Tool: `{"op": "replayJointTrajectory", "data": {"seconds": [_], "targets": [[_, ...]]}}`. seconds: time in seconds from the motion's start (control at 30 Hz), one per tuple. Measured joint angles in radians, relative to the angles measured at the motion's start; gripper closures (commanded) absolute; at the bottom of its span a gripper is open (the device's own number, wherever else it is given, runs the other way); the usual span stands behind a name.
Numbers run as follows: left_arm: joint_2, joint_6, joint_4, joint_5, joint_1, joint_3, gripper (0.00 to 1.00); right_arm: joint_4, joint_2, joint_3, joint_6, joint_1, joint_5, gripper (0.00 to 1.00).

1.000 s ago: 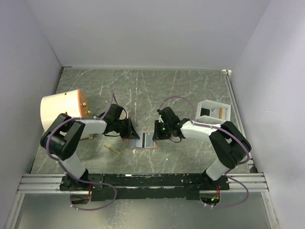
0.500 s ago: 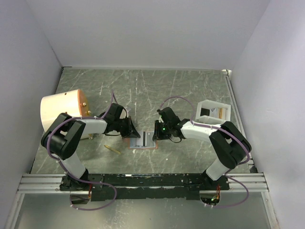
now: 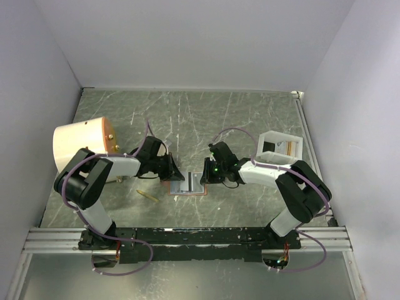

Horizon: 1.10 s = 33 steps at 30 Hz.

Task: Put the credit cards into the card holder
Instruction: Insert the credit card into the card holder.

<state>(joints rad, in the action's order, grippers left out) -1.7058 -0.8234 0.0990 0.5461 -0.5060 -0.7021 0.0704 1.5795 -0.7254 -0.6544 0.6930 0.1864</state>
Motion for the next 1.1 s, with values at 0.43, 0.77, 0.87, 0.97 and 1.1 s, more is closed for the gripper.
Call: {"op": "replayJointTrajectory", "data": {"seconds": [0.43,0.77,0.87,0.97,1.1], "targets": [[0.009,-0.001,0.047,0.002,-0.021,0.031,0.93,0.001,0.0,0.0,-0.011,0.0,-0.002,0.81],[0.008,-0.008,0.043,-0.005,-0.03,0.026,0.65,0.004,-0.003,0.0,-0.02,0.0,-0.007,0.79],[0.01,-0.014,0.029,-0.009,-0.037,0.016,0.55,0.015,-0.012,0.0,-0.023,0.002,-0.007,0.77],[0.026,-0.015,0.001,-0.026,-0.046,0.003,0.51,0.034,-0.038,0.0,-0.023,0.003,-0.008,0.77],[0.061,-0.014,-0.049,-0.058,-0.048,0.0,0.45,0.055,-0.08,0.0,-0.023,0.003,-0.009,0.77]]}}
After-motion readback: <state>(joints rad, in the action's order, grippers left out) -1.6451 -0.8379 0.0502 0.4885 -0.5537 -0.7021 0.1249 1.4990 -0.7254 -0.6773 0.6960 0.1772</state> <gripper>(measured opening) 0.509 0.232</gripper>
